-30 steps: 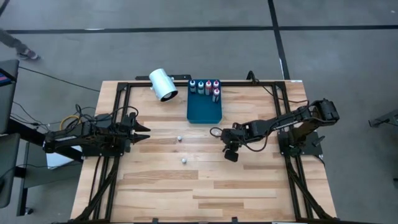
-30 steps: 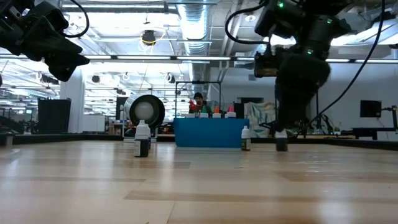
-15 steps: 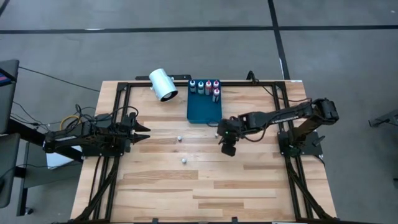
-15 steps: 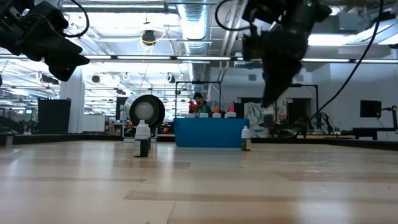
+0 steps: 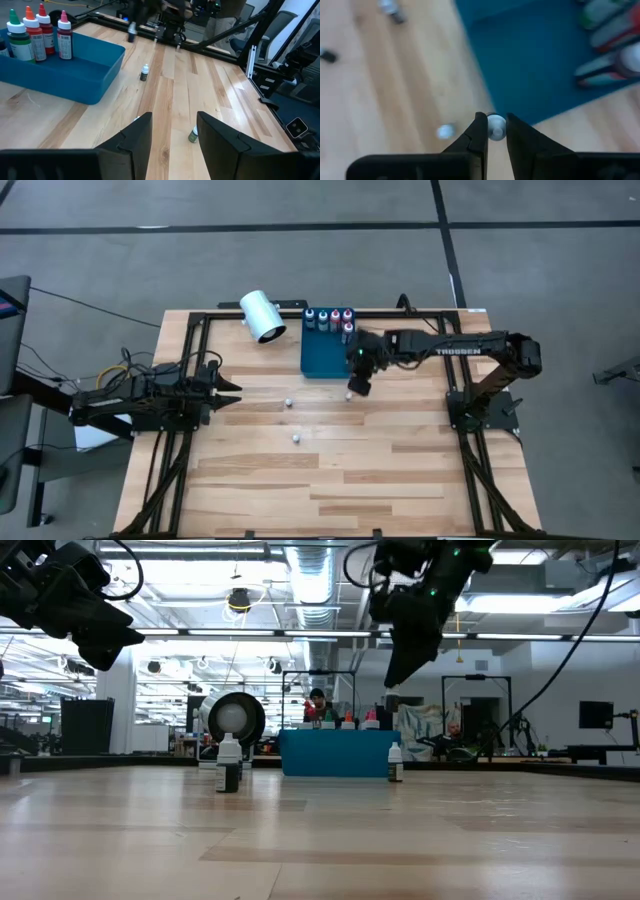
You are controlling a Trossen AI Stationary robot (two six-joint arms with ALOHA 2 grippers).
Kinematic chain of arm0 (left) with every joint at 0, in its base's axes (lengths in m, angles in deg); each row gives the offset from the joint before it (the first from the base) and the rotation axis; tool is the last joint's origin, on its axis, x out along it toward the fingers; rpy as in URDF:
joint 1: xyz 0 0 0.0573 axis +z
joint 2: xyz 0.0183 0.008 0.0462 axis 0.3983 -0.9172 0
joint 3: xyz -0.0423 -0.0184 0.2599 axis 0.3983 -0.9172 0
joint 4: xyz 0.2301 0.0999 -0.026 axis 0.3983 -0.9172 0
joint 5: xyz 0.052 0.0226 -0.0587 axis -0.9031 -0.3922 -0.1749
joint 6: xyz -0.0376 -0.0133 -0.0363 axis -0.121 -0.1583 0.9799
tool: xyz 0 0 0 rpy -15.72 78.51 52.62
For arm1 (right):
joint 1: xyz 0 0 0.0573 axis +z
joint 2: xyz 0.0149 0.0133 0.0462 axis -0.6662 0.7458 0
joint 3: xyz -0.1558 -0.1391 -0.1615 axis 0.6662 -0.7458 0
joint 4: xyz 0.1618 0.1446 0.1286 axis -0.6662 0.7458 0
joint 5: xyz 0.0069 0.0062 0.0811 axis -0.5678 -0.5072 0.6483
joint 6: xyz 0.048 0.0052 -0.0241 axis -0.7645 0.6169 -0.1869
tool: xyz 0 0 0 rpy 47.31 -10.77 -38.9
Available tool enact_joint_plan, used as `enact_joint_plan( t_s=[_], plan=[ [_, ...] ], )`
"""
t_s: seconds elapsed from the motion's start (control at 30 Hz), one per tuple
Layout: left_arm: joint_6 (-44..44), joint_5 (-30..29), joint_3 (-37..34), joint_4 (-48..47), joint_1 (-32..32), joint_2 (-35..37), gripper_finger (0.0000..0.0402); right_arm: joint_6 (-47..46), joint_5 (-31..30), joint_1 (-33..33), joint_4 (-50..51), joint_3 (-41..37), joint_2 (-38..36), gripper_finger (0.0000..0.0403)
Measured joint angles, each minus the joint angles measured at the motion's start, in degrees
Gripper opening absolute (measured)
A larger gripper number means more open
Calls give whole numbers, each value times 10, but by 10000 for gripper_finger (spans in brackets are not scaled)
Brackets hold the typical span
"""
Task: Pick & Place food coloring
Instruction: Put the right small black food coloring bottle into the blue bin
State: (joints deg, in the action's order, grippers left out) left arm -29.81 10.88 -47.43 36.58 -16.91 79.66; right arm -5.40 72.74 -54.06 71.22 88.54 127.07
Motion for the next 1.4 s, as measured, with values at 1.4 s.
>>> enact_joint_plan(
  t_s=[1.4],
  plan=[
    [9,-32,0,1,0,0,146,71,7,-87,-153,-53,96,43]
  ],
)
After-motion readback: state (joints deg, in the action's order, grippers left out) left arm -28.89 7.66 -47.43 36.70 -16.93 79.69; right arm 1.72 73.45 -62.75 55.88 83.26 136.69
